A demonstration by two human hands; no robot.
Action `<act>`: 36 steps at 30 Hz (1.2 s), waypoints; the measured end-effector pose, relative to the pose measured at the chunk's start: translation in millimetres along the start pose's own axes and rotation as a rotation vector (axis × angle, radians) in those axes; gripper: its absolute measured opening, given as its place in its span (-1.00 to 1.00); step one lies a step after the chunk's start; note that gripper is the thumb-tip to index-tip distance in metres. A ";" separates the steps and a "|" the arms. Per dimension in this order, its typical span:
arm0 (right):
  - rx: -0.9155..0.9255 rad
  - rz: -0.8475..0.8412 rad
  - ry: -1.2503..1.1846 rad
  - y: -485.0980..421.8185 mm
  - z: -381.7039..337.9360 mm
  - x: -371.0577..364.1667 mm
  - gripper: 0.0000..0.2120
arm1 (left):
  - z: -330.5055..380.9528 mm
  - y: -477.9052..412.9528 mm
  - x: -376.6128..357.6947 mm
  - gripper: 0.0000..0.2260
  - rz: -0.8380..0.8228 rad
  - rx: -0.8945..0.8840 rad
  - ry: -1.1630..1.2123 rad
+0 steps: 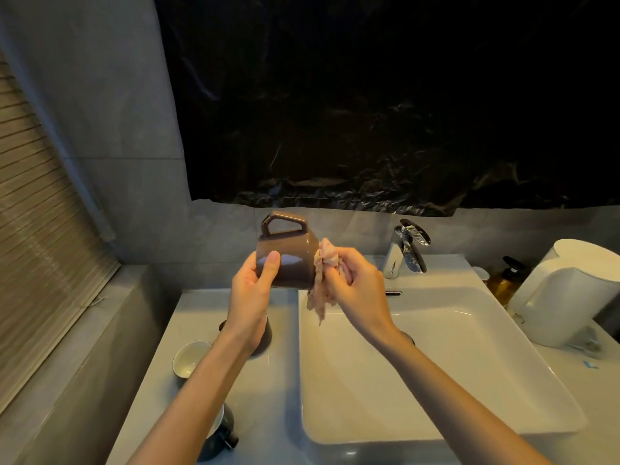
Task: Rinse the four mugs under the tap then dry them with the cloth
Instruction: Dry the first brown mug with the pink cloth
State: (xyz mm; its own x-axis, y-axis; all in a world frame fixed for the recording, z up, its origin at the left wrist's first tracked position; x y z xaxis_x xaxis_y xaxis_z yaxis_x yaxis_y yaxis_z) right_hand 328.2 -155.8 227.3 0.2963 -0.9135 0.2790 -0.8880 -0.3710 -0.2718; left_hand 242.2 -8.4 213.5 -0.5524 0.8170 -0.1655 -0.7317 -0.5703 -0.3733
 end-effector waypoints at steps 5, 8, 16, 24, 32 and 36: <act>-0.005 -0.035 0.006 -12.0 -7.9 1.8 -0.86 | 6.1 -1.0 1.2 -0.84 -0.022 -0.024 0.053; -0.023 -0.013 0.043 -13.8 -4.6 -1.6 -0.82 | 11.1 -1.1 2.2 -0.83 0.001 -0.050 0.026; -0.151 -0.284 -0.037 -11.8 -16.4 2.0 -0.84 | 23.2 -4.8 17.8 -0.89 -0.076 -0.131 -0.189; 0.094 -0.403 0.148 -16.1 -44.2 -9.3 -0.87 | 27.7 6.1 3.0 -0.88 -0.331 -0.171 -0.316; -0.021 -0.226 0.084 -19.3 -22.5 -5.4 -0.85 | 32.3 -3.3 23.5 -0.73 -0.045 -0.257 -0.793; -0.004 -0.127 0.159 -16.6 -13.1 -0.8 -0.91 | 9.5 7.8 22.4 -0.89 0.033 0.111 -0.306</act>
State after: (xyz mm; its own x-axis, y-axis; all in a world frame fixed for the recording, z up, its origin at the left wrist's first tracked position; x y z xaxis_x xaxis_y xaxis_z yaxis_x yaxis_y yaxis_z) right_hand 338.1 -146.8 243.7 0.3473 -0.8214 0.4524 -0.8484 -0.4808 -0.2216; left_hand 220.3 4.7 215.6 -0.6589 0.7438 0.1120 -0.7408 -0.6159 -0.2679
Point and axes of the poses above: each hand's wrist, its own y-axis away from the middle knuckle, its own x-axis out of the back of the hand, z = x × y, the point moved 8 cm from there along -y, towards the middle knuckle, and after that the axes turned 11 degrees about -x, right-handed, at the moved point
